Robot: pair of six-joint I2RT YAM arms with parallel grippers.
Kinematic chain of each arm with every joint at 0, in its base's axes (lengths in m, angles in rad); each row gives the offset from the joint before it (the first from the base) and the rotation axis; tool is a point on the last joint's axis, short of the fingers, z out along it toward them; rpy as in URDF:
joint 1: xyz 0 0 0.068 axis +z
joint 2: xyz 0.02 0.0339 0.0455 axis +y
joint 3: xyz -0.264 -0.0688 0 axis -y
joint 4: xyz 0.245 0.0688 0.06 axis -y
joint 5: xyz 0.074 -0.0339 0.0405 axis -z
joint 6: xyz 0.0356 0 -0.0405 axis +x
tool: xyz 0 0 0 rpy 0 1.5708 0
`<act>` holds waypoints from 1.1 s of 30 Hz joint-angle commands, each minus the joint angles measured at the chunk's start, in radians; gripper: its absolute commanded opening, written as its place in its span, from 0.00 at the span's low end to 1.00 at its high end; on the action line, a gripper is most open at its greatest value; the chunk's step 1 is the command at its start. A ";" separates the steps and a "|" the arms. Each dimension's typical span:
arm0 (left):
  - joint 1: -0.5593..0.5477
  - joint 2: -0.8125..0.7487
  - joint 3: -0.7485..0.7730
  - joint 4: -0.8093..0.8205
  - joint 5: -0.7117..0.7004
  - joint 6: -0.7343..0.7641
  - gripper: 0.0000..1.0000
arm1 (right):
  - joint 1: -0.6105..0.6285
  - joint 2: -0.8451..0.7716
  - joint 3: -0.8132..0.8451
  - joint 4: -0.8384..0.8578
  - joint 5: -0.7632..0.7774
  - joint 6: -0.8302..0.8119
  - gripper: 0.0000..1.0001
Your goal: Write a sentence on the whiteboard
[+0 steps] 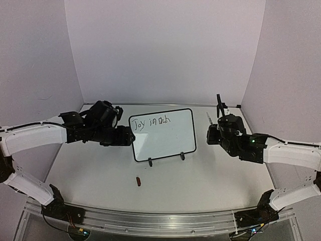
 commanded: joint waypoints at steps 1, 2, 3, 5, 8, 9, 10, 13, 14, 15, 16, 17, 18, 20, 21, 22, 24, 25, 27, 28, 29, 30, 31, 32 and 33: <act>-0.129 0.090 0.007 -0.009 -0.116 -0.258 0.75 | -0.003 -0.056 -0.038 0.005 0.006 0.040 0.00; -0.154 0.127 0.017 -0.003 -0.107 -0.276 0.74 | -0.003 -0.063 -0.045 0.005 0.008 0.045 0.00; -0.174 0.163 0.036 -0.003 -0.100 -0.291 0.74 | -0.003 -0.068 -0.051 0.005 0.008 0.050 0.00; -0.201 0.227 0.075 -0.017 -0.097 -0.306 0.74 | -0.004 -0.078 -0.059 0.005 0.007 0.057 0.00; -0.221 0.320 0.109 0.000 -0.075 -0.309 0.68 | -0.004 -0.091 -0.068 0.005 0.004 0.063 0.00; -0.227 0.349 0.119 0.011 -0.067 -0.304 0.66 | -0.004 -0.094 -0.069 0.005 0.003 0.064 0.00; -0.231 0.376 0.131 0.015 -0.059 -0.300 0.63 | -0.004 -0.097 -0.070 0.005 0.003 0.064 0.00; -0.233 0.450 0.165 0.020 -0.047 -0.291 0.54 | -0.003 -0.102 -0.070 0.005 0.000 0.064 0.00; -0.233 0.465 0.174 0.022 -0.049 -0.286 0.53 | -0.004 -0.103 -0.071 0.005 -0.001 0.065 0.00; -0.233 0.483 0.185 0.025 -0.054 -0.284 0.53 | -0.004 -0.103 -0.072 0.005 -0.003 0.065 0.00; -0.233 0.495 0.191 0.027 -0.057 -0.283 0.52 | -0.003 -0.103 -0.072 0.005 -0.003 0.067 0.00; -0.233 0.507 0.200 0.034 -0.057 -0.281 0.52 | -0.003 -0.103 -0.074 0.005 -0.004 0.069 0.00; -0.233 0.522 0.215 0.040 -0.054 -0.277 0.52 | -0.004 -0.102 -0.076 0.006 -0.004 0.070 0.00; -0.233 0.556 0.239 0.044 -0.052 -0.273 0.51 | -0.004 -0.101 -0.078 0.005 -0.006 0.071 0.00; -0.233 0.571 0.253 0.042 -0.053 -0.272 0.50 | -0.004 -0.100 -0.080 0.005 -0.006 0.070 0.00; -0.233 0.588 0.265 0.037 -0.056 -0.272 0.49 | -0.004 -0.101 -0.081 0.005 -0.008 0.070 0.00; -0.233 0.614 0.288 0.015 -0.073 -0.272 0.46 | -0.004 -0.104 -0.083 0.006 -0.011 0.070 0.00; -0.232 0.623 0.296 0.007 -0.082 -0.270 0.45 | -0.004 -0.107 -0.085 0.006 -0.012 0.068 0.00; -0.232 0.634 0.310 -0.016 -0.107 -0.267 0.41 | -0.003 -0.115 -0.090 0.005 -0.012 0.065 0.00; -0.232 0.641 0.317 -0.028 -0.118 -0.264 0.40 | -0.004 -0.120 -0.092 0.005 -0.012 0.064 0.00; -0.232 0.647 0.323 -0.040 -0.126 -0.261 0.40 | -0.004 -0.124 -0.095 0.006 -0.011 0.063 0.00; -0.232 0.652 0.328 -0.051 -0.134 -0.258 0.40 | -0.004 -0.128 -0.098 0.006 -0.011 0.062 0.00; -0.232 0.655 0.331 -0.059 -0.143 -0.257 0.39 | -0.004 -0.132 -0.101 0.006 -0.010 0.062 0.00; -0.232 0.657 0.331 -0.063 -0.151 -0.258 0.39 | -0.004 -0.136 -0.103 0.005 -0.010 0.062 0.00; -0.232 0.657 0.330 -0.065 -0.157 -0.258 0.39 | -0.004 -0.139 -0.106 0.005 -0.010 0.063 0.00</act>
